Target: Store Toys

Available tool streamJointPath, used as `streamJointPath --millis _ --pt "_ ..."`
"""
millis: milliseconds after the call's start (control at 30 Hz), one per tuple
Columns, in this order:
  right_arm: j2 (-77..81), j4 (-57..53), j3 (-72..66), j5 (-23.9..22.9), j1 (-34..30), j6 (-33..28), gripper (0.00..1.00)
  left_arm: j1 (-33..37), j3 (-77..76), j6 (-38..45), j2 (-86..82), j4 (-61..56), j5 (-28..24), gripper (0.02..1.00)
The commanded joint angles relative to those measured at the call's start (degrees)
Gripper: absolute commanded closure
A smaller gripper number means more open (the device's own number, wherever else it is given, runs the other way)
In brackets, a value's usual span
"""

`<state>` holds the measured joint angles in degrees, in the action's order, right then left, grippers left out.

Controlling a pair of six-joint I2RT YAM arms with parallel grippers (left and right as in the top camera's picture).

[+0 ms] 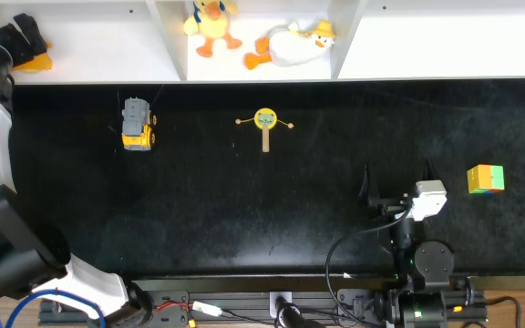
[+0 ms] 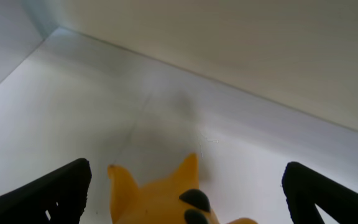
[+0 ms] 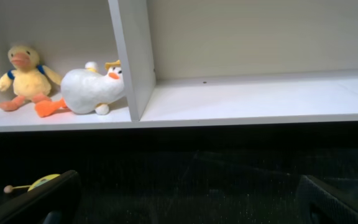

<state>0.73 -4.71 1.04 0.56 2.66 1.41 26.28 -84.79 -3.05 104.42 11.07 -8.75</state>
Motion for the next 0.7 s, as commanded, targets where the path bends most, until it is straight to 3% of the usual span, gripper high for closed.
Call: streamJointPath --millis 33,700 --pt "-0.48 0.22 -0.76 -0.59 -0.07 -0.31 0.005 0.09 -1.11 -0.09 0.52 -1.27 -0.85 0.023" --pt "-0.48 0.22 -0.76 -0.59 -0.07 -0.31 0.005 -0.07 -1.09 -0.07 2.23 -3.5 -2.86 0.02"
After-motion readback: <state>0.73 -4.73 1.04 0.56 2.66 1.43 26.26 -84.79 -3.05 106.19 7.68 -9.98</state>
